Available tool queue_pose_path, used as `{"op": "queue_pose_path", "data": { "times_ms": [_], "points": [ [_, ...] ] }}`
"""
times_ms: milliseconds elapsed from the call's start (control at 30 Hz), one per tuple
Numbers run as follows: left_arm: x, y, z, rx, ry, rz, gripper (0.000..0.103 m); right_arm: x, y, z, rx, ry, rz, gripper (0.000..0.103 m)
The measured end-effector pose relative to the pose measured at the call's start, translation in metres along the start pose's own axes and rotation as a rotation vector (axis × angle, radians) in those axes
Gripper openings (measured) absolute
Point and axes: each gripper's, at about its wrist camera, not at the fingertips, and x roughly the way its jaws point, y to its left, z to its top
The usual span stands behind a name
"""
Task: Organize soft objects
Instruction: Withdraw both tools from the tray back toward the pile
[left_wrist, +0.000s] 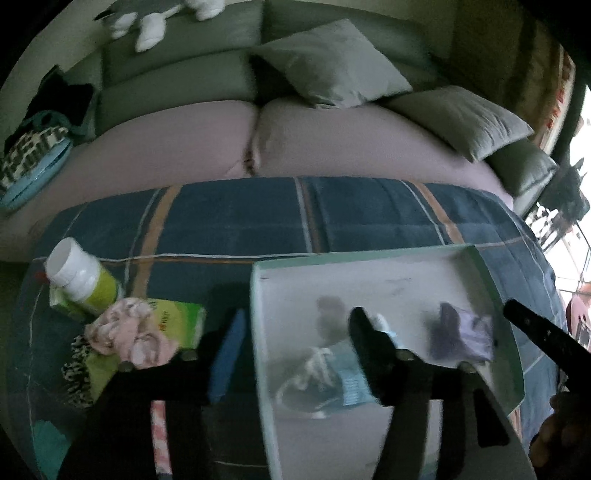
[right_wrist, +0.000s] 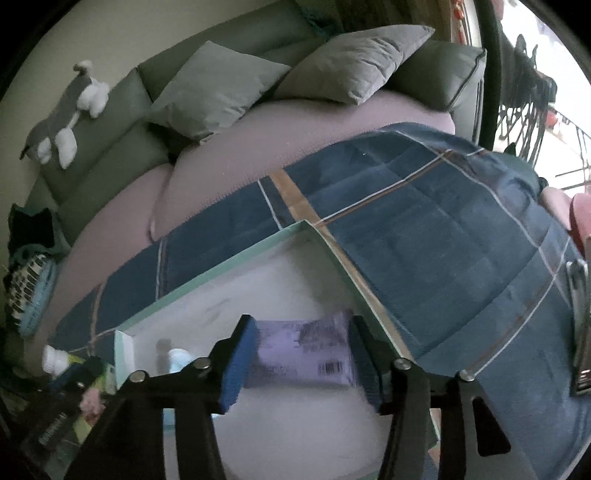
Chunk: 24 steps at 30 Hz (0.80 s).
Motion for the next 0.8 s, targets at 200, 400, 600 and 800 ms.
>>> {"op": "queue_pose_path", "data": {
  "times_ms": [200, 400, 600, 800],
  "points": [
    [-0.001, 0.032, 0.001, -0.099, -0.008, 0.025, 0.091, -0.004, 0.009, -0.002, -0.051, -0.008, -0.026, 0.074],
    [0.0, 0.063, 0.0, -0.175, -0.002, 0.075, 0.099, -0.001, 0.027, -0.009, -0.128, 0.005, -0.034, 0.097],
    [-0.01, 0.094, -0.002, -0.247, -0.028, 0.115, 0.103, -0.004, 0.048, -0.017, -0.173, 0.006, -0.028, 0.103],
    [-0.03, 0.13, -0.007, -0.304, -0.057, 0.205, 0.103, -0.006, 0.079, -0.029, -0.245, 0.004, -0.007, 0.103]
  ]
}}
